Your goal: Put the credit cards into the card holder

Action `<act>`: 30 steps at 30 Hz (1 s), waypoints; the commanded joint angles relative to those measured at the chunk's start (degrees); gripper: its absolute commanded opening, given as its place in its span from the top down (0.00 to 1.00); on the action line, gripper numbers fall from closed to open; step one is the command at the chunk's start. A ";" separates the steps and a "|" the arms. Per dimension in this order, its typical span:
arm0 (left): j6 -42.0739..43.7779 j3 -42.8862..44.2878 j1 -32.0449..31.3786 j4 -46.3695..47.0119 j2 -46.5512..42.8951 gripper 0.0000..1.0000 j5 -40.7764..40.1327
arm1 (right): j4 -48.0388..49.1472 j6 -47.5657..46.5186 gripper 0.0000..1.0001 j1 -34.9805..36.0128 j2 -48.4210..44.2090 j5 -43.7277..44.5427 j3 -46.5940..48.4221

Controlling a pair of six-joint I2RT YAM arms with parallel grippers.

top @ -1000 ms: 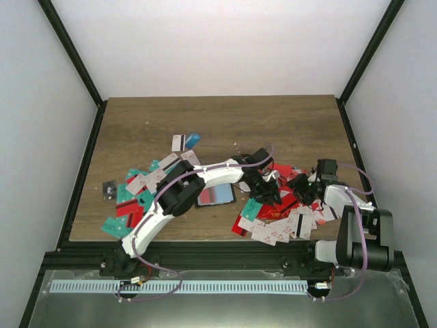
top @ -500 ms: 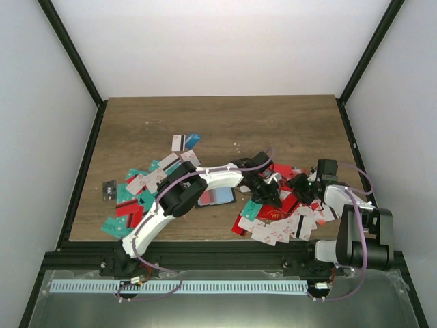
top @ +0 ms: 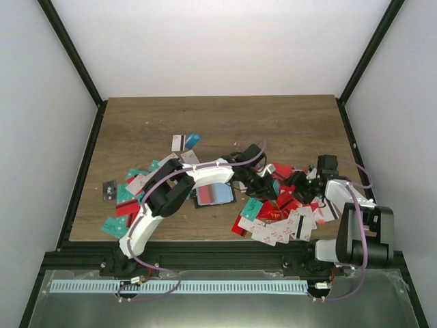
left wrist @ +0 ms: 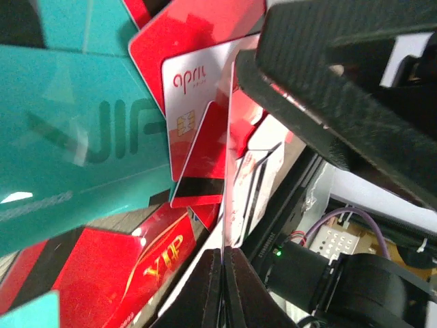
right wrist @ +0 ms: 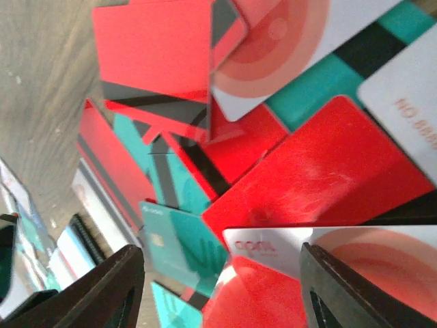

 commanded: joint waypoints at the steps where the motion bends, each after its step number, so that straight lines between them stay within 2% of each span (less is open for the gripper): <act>1: 1.36 -2.74 2.46 1.70 -6.02 0.96 -3.63 | -5.28 -2.68 0.34 0.10 -1.09 -4.64 4.85; 10: 0.77 -10.56 6.67 3.35 -16.28 0.96 -8.37 | -2.21 -2.11 0.23 3.87 -2.92 -14.10 11.99; 15: -0.97 -14.11 9.65 5.16 -21.98 0.96 -10.24 | 2.00 0.98 0.20 5.77 -3.65 -20.04 12.39; 20: -3.22 -16.57 12.02 6.66 -26.72 0.96 -11.46 | 7.28 6.32 0.20 6.87 -4.73 -23.74 10.56; 25: -4.95 -17.86 13.24 9.01 -30.18 0.96 -10.43 | 18.32 15.52 0.22 7.52 -5.25 -28.65 6.98; 30: -5.71 -17.83 13.44 10.19 -31.84 0.96 -9.06 | 22.16 18.16 0.24 9.92 -5.34 -27.84 8.45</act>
